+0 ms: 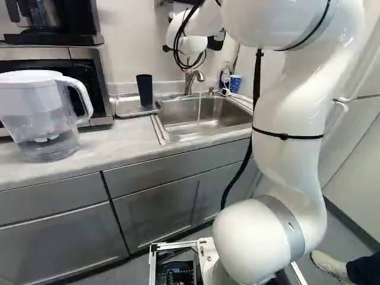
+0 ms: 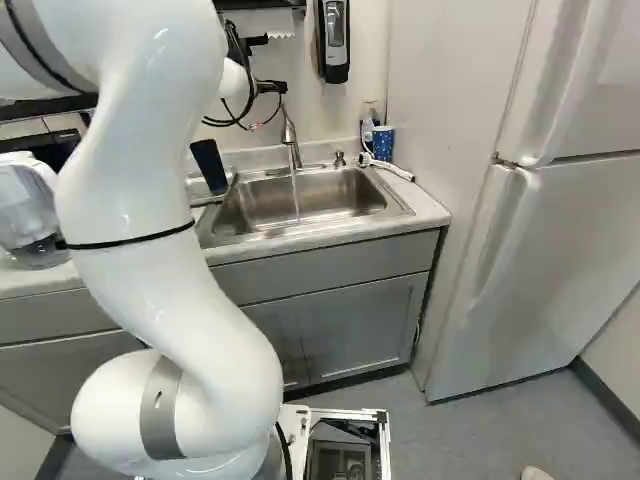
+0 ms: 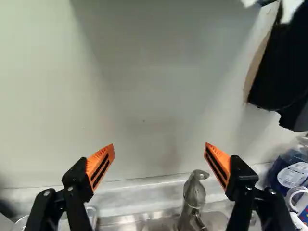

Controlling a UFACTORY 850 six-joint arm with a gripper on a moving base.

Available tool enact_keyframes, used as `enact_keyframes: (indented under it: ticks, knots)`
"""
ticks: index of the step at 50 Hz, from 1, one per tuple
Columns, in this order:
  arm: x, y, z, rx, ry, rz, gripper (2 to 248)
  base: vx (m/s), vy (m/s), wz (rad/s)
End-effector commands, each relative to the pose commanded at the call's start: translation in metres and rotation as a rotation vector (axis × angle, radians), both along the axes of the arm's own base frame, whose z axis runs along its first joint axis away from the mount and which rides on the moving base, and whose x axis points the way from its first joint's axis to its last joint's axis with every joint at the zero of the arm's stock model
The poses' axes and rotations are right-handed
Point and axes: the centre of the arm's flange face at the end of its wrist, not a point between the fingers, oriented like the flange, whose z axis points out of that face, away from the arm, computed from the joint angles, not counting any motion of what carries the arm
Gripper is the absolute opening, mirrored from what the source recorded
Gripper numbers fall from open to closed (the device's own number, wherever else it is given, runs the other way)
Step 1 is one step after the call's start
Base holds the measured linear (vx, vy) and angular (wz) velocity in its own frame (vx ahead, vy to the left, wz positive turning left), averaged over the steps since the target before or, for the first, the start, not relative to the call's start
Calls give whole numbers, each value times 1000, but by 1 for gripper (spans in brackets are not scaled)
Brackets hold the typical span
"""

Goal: Rinse the cup and place it in the tray

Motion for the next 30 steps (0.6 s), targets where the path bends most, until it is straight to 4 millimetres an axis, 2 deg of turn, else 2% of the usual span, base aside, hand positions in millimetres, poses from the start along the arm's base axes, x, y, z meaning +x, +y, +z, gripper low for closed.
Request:
enact_keyframes:
  ticks: [10,30]
  knots:
    - [9,3,-3,-1,15,5,247,0,0,0]
    - [12,14,-7,-5,50,25,247,0,0,0]
